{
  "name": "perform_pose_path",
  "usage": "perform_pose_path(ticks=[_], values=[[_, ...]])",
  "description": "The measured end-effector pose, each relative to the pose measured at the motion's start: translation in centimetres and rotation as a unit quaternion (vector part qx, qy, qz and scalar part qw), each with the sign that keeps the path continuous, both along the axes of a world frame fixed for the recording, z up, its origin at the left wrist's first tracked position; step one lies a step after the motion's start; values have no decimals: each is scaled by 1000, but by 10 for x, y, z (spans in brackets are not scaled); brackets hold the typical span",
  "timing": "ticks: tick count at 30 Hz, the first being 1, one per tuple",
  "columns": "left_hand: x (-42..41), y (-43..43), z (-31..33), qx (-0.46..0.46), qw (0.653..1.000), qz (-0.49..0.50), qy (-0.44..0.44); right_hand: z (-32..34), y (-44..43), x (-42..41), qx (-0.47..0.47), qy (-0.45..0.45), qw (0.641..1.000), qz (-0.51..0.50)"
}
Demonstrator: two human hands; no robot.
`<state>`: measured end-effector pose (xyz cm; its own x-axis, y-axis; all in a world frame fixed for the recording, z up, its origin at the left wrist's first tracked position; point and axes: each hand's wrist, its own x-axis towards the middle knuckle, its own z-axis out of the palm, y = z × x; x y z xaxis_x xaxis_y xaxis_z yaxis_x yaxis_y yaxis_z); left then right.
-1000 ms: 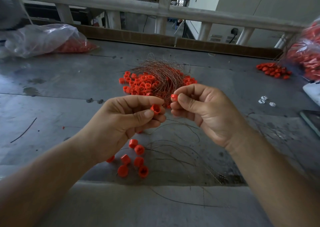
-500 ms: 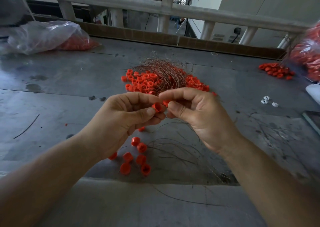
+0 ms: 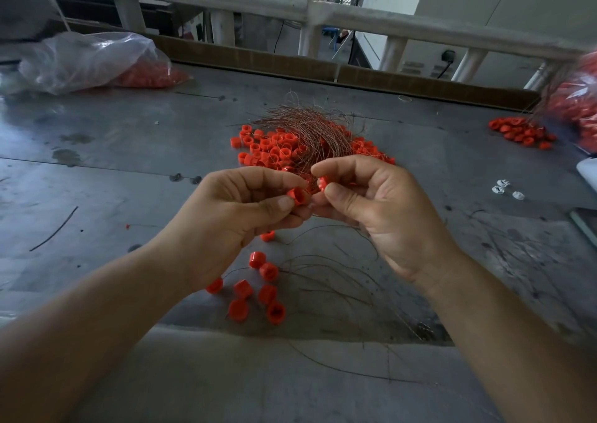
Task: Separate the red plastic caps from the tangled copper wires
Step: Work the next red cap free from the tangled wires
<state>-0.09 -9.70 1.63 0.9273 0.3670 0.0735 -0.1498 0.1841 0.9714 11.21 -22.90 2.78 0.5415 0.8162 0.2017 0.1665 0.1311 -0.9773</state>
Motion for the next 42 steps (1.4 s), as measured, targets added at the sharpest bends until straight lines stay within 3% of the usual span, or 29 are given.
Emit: perform_pose_path(ticks=[7,17,24,42], values=[[0,1,-1,25,1000,2,-1,0,0,0,4,13,1000,2],[0,1,-1,63,998,8,-7,-3,3,-6,17,-77,996,-34],[1,0,-3,71,997,23,-6,-5,6,-10,-10,-201,978,-62],[0,-2,-4,119,992,40,16,-12,7,-12,2,-286,953,-99]])
